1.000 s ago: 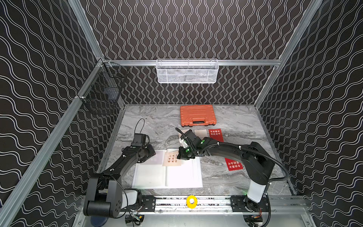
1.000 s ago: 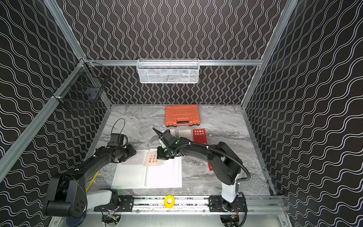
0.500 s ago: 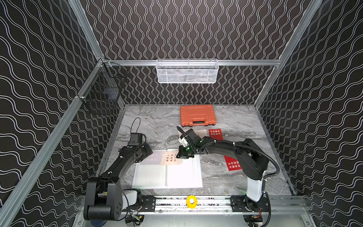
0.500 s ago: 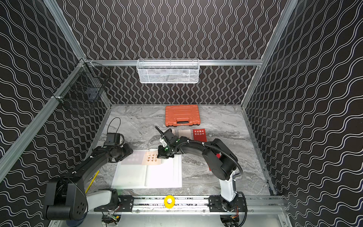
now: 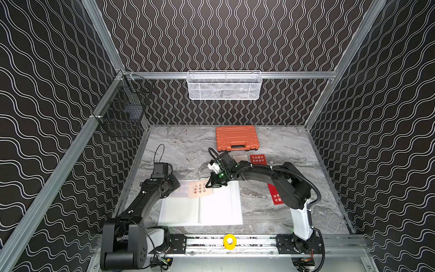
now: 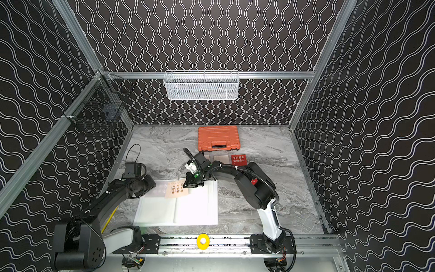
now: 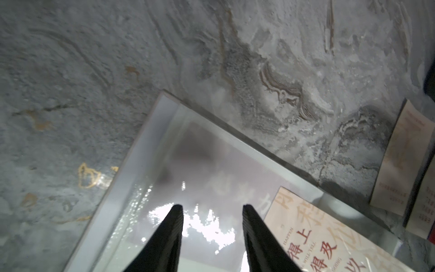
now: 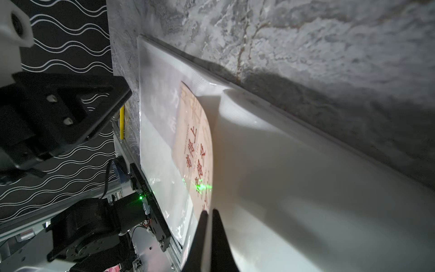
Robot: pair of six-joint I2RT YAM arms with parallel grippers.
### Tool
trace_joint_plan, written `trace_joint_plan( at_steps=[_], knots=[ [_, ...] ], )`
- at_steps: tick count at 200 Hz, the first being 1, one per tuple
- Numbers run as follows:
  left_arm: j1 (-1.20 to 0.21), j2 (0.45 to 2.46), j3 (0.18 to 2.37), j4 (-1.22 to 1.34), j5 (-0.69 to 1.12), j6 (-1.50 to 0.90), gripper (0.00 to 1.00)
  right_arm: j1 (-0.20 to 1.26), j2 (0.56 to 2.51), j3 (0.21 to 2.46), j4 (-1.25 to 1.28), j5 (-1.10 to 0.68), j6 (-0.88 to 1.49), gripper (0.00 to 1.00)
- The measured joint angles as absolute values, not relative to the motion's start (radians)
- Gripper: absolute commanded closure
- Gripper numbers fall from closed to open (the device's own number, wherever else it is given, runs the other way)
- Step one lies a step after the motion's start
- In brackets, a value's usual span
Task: Place the photos into the photo albums
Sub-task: Insert the photo into the photo album.
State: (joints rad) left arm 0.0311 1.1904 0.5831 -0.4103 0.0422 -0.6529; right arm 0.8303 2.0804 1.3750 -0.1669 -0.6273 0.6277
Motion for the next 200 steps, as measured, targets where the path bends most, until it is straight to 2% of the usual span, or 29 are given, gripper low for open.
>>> trace_joint_plan(
  at_steps=[18, 36, 55, 103, 200],
  knots=[
    [0.036, 1.19, 0.574, -0.407, 0.034, -0.655, 0.54, 0.83, 2.1, 1.402, -0.167, -0.636, 0.628, 0.89],
    [0.041, 1.19, 0.568, -0.409, 0.023, -0.661, 0.55, 0.827, 2.094, 1.406, -0.173, -0.632, 0.617, 0.72],
    [0.043, 1.176, 0.563, -0.41, 0.007, -0.677, 0.55, 0.817, 2.06, 1.386, -0.203, -0.608, 0.591, 0.64],
    [0.058, 1.174, 0.562, -0.409, -0.023, -0.678, 0.55, 0.809, 2.011, 1.354, -0.241, -0.567, 0.56, 0.62],
    [0.073, 1.17, 0.537, -0.395, -0.047, -0.682, 0.56, 0.85, 2.09, 1.427, -0.24, -0.58, 0.587, 0.62]
  ],
)
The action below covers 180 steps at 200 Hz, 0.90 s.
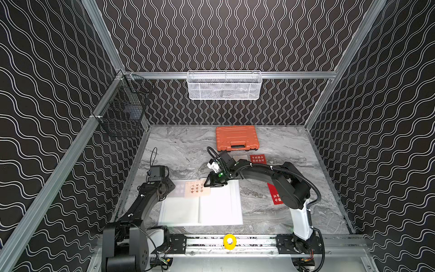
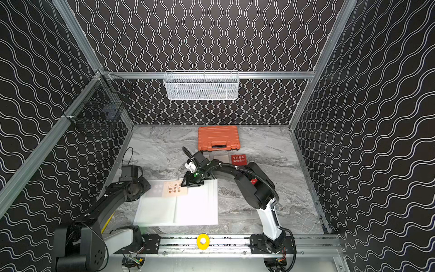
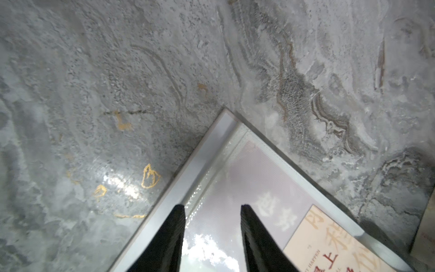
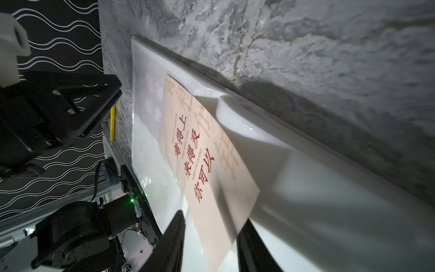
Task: Place the photos into the photo albums
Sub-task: Insert the photo into the photo album.
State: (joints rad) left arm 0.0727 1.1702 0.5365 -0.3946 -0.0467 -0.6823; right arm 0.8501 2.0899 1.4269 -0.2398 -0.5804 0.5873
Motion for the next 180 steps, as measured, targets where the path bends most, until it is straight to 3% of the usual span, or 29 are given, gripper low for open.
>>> trace_joint_plan(
  at_steps=[180],
  knots=[
    [0.08, 1.156, 0.516, -0.374, -0.001, -0.702, 0.55, 0.919, 2.308, 1.667, -0.203, -0.651, 0.704, 0.6]
  ],
)
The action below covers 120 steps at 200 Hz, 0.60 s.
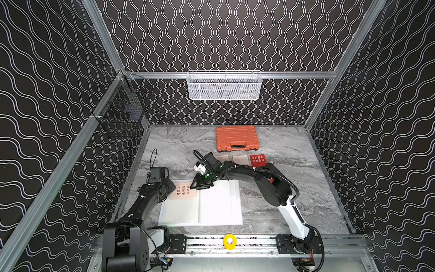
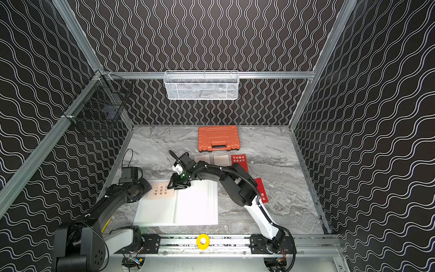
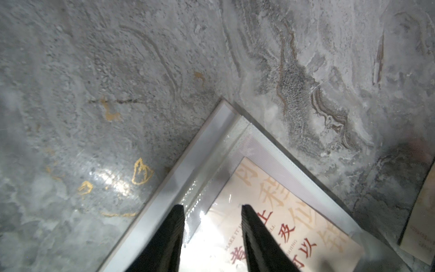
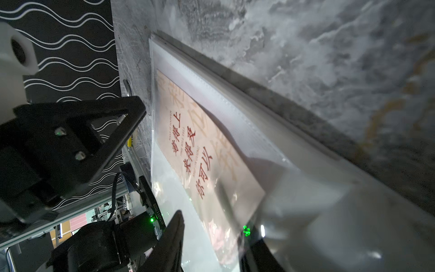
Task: Place the photos into the photo albums
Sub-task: Insert the photo into the photo album.
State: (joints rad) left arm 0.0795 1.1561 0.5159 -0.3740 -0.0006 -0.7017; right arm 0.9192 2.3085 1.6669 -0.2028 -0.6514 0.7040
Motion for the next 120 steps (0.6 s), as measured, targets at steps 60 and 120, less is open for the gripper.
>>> trace_joint_plan(
  at_steps=[60, 120],
  knots=[
    [0.08, 1.155, 0.527, -0.364, 0.028, -0.692, 0.53, 0.926, 2.31, 1.65, -0.171, -0.667, 0.725, 0.47],
    [0.061, 1.158, 0.588, -0.354, 0.054, -0.657, 0.52, 0.923, 2.202, 1.609, -0.236, -0.577, 0.662, 0.4]
  ],
)
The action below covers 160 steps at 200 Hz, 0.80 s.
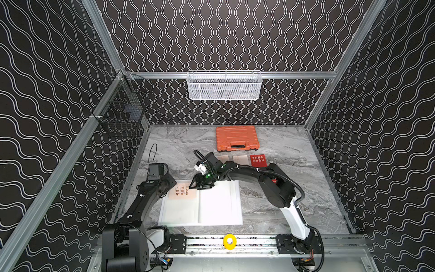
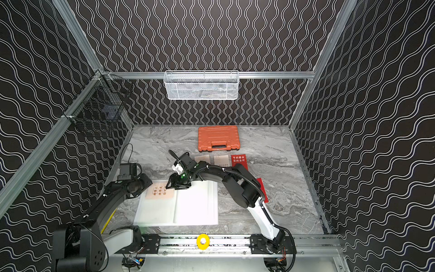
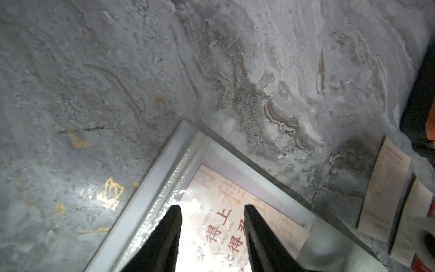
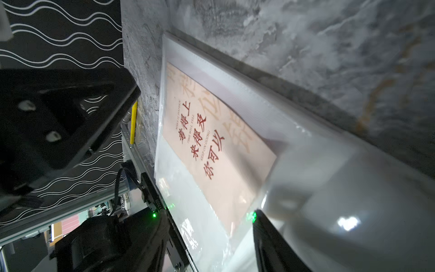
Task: Place the photos into the photo albums
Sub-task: Insert the photo into the photo album, then pick up the photo at the center of the board.
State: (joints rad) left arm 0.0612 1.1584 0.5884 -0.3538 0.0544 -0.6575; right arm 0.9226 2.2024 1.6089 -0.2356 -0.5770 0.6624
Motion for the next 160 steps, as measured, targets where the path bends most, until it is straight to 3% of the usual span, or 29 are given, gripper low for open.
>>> trace_joint_plan(
  at_steps=[48, 113, 160],
  knots=[
    [-0.111, 1.235, 0.675, -0.337, 0.046, -0.652, 0.56, 0.875, 2.066, 1.52, -0.299, -0.442, 0.591, 0.42],
    [-0.361, 1.501, 0.879, -0.258, 0.054, -0.656, 0.76, 0.685, 1.977, 1.407, -0.352, -0.29, 0.517, 0.53],
    [-0.456, 1.709, 1.025, -0.216, 0.092, -0.655, 0.85, 0.592, 1.993, 1.423, -0.379, -0.236, 0.479, 0.52]
  ],
)
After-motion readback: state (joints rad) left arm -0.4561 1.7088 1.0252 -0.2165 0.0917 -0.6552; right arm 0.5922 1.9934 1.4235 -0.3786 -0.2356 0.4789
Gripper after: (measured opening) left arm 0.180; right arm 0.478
